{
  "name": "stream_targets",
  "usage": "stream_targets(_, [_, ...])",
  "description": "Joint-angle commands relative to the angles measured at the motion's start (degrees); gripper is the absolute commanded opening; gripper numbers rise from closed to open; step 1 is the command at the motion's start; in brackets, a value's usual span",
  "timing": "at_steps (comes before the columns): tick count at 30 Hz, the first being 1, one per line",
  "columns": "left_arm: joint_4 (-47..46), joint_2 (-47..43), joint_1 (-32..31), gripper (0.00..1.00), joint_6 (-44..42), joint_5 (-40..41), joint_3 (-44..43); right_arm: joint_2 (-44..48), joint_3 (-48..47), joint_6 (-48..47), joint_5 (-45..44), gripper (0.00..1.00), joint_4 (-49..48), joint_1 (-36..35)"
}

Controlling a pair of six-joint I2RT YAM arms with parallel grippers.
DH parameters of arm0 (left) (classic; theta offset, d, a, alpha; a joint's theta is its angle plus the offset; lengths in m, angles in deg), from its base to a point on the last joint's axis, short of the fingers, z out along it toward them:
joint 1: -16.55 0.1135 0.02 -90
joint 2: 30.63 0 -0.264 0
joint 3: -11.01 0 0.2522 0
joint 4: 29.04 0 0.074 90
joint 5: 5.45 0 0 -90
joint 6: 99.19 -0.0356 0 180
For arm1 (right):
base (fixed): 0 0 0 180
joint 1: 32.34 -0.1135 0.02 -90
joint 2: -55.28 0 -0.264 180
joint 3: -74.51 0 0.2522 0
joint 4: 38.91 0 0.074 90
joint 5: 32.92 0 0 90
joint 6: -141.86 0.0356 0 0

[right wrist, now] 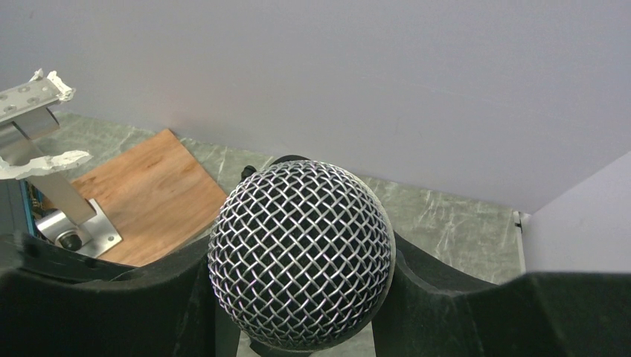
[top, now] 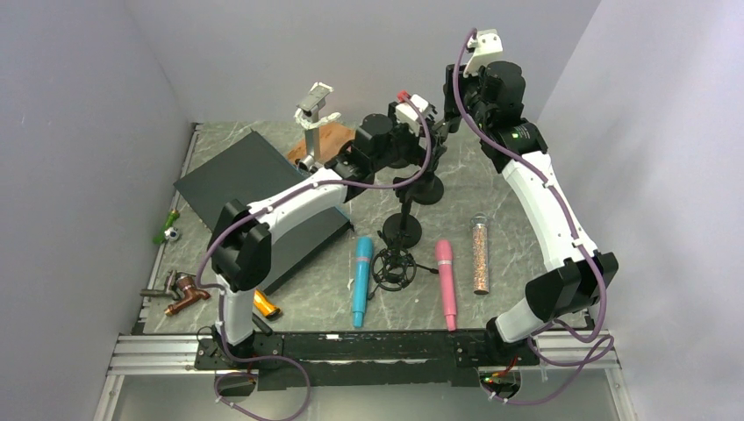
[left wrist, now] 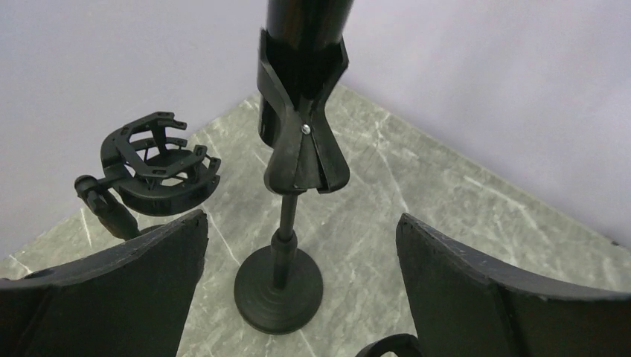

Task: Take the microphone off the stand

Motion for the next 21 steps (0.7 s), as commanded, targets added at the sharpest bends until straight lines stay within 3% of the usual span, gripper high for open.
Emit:
stream_targets(1, [-4.4, 2.2, -0.9, 0.99, -4.1, 4.1, -3.5, 2.1, -2.6, 1.4, -0.3, 0.00, -1.1, -0.3])
stream_targets(13, [-3.9, 9.8, -1.9, 0.90, -5.5, 8.4, -11.9, 2.1, -3.3, 0.6, -0.8, 0.00, -0.7, -0.7])
stream_targets(18, [-3.0, 12.2, -1.9, 0.81, -5.5, 8.6, -15.7, 1.7, -4.0, 0.1, -1.3, 0.00, -0.4, -0.8])
stream_targets(19, [-2.9, 12.5, -1.9, 0.77, -5.5, 8.5, -16.0, 1.4, -4.3, 0.1, -1.3, 0.00, -0.2, -0.9])
stream_targets(20, [-3.0, 12.5, -1.9, 0.63, -5.5, 8.2, -16.1, 1.3, -4.4, -0.1, -1.3, 0.00, 0.0, -0.9])
stream_targets(21, [-2.7, 12.5, -2.0, 0.30, -5.5, 8.3, -16.3, 1.4, -4.4, -0.1, -1.4, 0.00, -0.1, -0.9])
